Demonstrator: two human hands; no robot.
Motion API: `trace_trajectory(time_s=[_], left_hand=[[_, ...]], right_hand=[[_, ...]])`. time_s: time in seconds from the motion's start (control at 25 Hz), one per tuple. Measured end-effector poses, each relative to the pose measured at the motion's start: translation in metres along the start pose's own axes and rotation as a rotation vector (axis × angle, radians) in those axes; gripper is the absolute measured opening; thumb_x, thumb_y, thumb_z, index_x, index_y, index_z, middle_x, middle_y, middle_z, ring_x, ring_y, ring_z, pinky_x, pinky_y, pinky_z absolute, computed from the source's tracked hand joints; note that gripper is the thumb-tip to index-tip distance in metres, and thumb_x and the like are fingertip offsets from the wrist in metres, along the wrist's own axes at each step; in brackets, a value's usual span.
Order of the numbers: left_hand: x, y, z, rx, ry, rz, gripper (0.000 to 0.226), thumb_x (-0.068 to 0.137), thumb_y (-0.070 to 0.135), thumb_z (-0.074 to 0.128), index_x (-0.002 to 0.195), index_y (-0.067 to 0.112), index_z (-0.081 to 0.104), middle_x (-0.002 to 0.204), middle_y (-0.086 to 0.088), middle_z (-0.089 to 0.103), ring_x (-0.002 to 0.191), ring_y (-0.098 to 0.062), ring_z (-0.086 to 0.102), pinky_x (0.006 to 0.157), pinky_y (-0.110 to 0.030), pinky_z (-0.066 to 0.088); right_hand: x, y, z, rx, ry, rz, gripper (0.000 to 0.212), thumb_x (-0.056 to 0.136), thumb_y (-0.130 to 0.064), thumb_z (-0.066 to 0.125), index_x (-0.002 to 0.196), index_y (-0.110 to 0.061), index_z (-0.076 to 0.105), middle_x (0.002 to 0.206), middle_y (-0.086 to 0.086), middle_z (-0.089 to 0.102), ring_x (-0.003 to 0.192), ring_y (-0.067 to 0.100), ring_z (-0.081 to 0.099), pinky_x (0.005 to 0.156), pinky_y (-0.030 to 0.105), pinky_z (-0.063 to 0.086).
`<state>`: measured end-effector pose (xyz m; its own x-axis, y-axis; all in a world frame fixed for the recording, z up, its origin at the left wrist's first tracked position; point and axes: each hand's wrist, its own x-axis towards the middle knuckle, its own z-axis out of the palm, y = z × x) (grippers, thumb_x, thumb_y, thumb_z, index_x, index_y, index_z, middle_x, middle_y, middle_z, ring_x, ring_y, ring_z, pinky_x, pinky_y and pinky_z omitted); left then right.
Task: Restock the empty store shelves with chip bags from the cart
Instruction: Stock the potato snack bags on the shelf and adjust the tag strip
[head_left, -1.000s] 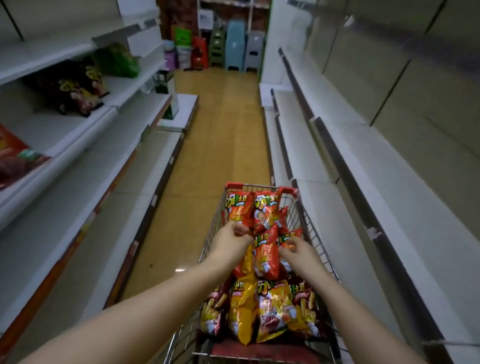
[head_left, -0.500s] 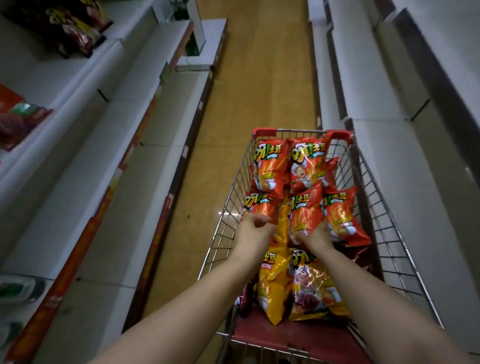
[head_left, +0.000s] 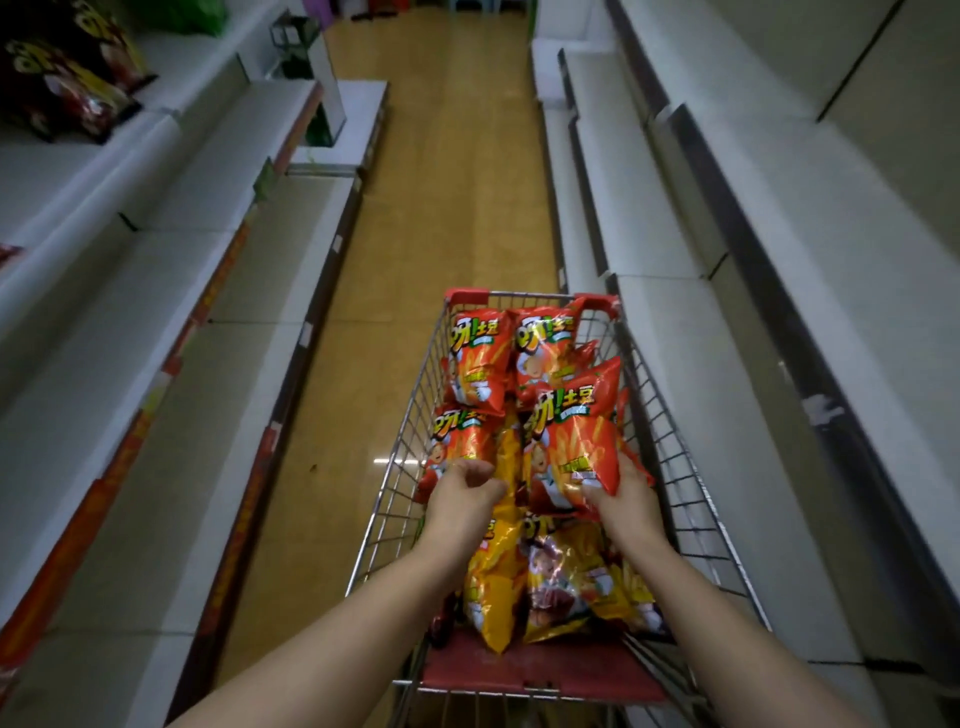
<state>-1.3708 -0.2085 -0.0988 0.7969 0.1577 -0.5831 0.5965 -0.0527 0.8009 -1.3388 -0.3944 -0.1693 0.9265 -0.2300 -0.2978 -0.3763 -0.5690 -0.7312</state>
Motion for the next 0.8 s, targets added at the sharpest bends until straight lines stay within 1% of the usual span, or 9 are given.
trace_trajectory(time_s=[0.08,0.16,0.32,0.36,0.4,0.48,0.52,0.64,0.8], left_hand=[[-0.015,0.011,0.006,0.001,-0.065,0.049,0.04,0.084,0.03,0.067,0.118,0.017,0.05,0.124,-0.009,0.056,0.111,-0.025,0.056,0.097,-0.043,0.046],[-0.037,0.033,0.01,0.002,-0.108,0.147,0.068,0.081,0.045,0.068,0.135,0.015,0.04,0.134,-0.005,0.05,0.121,-0.026,0.051,0.103,-0.047,0.042],[-0.086,0.087,0.01,-0.038,-0.246,0.35,0.106,0.056,0.08,0.062,0.143,0.025,0.035,0.139,0.001,0.049,0.126,-0.017,0.049,0.109,-0.039,0.037],[-0.1,0.099,0.011,-0.051,-0.323,0.386,0.097,0.059,0.079,0.062,0.139,0.029,0.04,0.135,0.005,0.052,0.121,-0.009,0.052,0.106,-0.029,0.039],[-0.113,0.109,0.013,-0.075,-0.388,0.43,0.069,0.071,0.067,0.061,0.129,0.033,0.046,0.124,0.012,0.057,0.109,0.002,0.057,0.096,-0.014,0.043],[-0.136,0.125,0.017,-0.121,-0.45,0.521,0.017,0.088,0.037,0.058,0.104,0.037,0.051,0.099,0.017,0.061,0.076,0.014,0.062,0.065,-0.001,0.045],[-0.147,0.131,0.019,-0.141,-0.477,0.571,0.015,0.089,0.031,0.058,0.103,0.034,0.053,0.097,0.013,0.065,0.073,0.011,0.065,0.06,-0.003,0.046],[-0.184,0.152,0.025,-0.256,-0.564,0.64,0.04,0.085,0.035,0.061,0.121,0.02,0.052,0.106,0.001,0.07,0.083,-0.008,0.071,0.064,-0.019,0.055],[-0.243,0.178,0.037,-0.296,-0.71,0.708,0.061,0.076,0.039,0.067,0.129,0.022,0.044,0.111,-0.002,0.069,0.091,-0.018,0.071,0.08,-0.038,0.057]], right_hand=[[-0.038,-0.021,-0.033,0.229,-0.059,-0.061,0.058,0.077,-0.023,0.07,0.13,-0.015,0.047,0.114,0.007,0.061,0.099,0.024,0.061,0.073,0.03,0.05],[-0.073,-0.044,-0.062,0.399,-0.079,-0.132,0.067,0.063,-0.039,0.072,0.124,-0.019,0.052,0.112,0.006,0.066,0.096,0.02,0.065,0.077,0.033,0.055],[-0.135,-0.088,-0.115,0.531,-0.047,-0.233,0.058,0.065,-0.032,0.072,0.12,-0.02,0.055,0.108,0.004,0.069,0.097,0.018,0.067,0.077,0.029,0.056],[-0.152,-0.096,-0.129,0.531,-0.035,-0.252,0.061,0.065,-0.032,0.072,0.122,-0.018,0.054,0.108,0.004,0.069,0.097,0.018,0.067,0.077,0.029,0.056],[-0.169,-0.104,-0.14,0.526,-0.022,-0.27,0.062,0.066,-0.031,0.072,0.124,-0.017,0.053,0.11,0.004,0.068,0.099,0.019,0.067,0.079,0.031,0.056],[-0.199,-0.119,-0.162,0.504,0.039,-0.319,0.058,0.072,-0.028,0.069,0.127,-0.022,0.051,0.113,0.001,0.068,0.103,0.019,0.066,0.084,0.036,0.055],[-0.212,-0.126,-0.171,0.484,0.07,-0.351,0.056,0.075,-0.028,0.068,0.128,-0.028,0.049,0.115,-0.001,0.066,0.105,0.017,0.065,0.087,0.037,0.054],[-0.249,-0.147,-0.201,0.408,0.145,-0.435,0.049,0.084,-0.034,0.066,0.119,-0.055,0.039,0.115,-0.011,0.064,0.105,0.007,0.063,0.088,0.031,0.054],[-0.301,-0.162,-0.244,0.356,0.315,-0.464,0.04,0.075,-0.054,0.057,0.11,-0.056,0.037,0.109,-0.01,0.066,0.097,0.008,0.067,0.086,0.035,0.055]])
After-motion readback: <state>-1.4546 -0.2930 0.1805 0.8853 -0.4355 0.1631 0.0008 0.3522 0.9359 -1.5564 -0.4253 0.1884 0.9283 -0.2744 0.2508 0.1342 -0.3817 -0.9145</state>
